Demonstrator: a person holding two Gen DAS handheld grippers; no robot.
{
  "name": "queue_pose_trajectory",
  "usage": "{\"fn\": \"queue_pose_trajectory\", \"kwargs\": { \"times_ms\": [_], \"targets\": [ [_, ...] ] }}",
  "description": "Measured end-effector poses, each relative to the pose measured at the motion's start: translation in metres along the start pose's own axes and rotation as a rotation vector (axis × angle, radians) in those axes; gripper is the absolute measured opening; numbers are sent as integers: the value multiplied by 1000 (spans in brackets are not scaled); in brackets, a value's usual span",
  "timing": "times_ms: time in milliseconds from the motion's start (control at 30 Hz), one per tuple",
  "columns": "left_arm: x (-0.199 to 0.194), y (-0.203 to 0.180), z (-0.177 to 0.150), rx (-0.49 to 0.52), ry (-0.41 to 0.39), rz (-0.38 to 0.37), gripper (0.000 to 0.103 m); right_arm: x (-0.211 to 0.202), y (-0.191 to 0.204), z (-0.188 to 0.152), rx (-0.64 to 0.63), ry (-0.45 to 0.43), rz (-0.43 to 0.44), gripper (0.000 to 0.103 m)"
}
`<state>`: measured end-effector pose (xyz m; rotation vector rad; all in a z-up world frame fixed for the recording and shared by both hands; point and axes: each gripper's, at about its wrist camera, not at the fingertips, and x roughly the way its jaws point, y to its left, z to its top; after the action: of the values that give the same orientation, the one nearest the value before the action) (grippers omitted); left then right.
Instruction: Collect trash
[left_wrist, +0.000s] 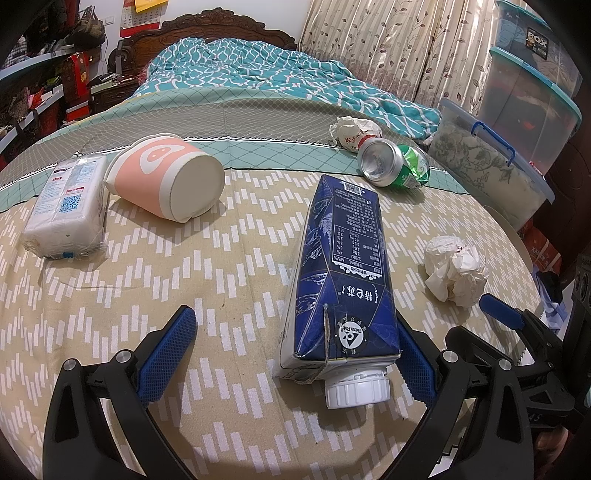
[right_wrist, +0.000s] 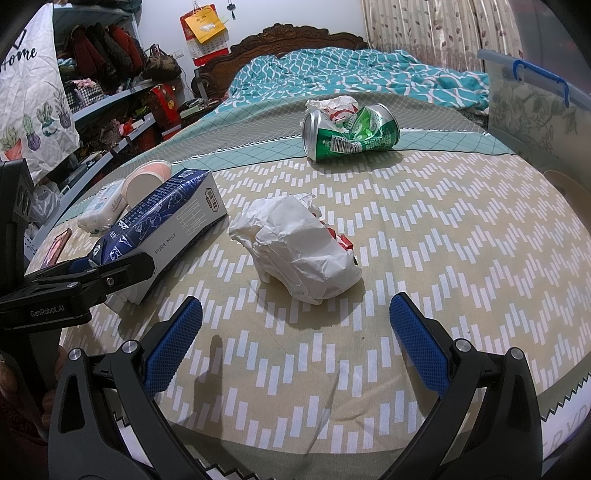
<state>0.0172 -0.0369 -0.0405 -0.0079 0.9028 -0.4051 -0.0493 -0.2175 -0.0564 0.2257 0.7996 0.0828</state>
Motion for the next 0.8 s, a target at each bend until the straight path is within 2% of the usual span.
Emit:
{"fn": "queue_pose_trajectory", "kwargs": {
  "times_ms": [800],
  "targets": [
    [0,0,0,0,-1,0,95,-1,3,-2,-1,-1,-1,100]
  ]
}}
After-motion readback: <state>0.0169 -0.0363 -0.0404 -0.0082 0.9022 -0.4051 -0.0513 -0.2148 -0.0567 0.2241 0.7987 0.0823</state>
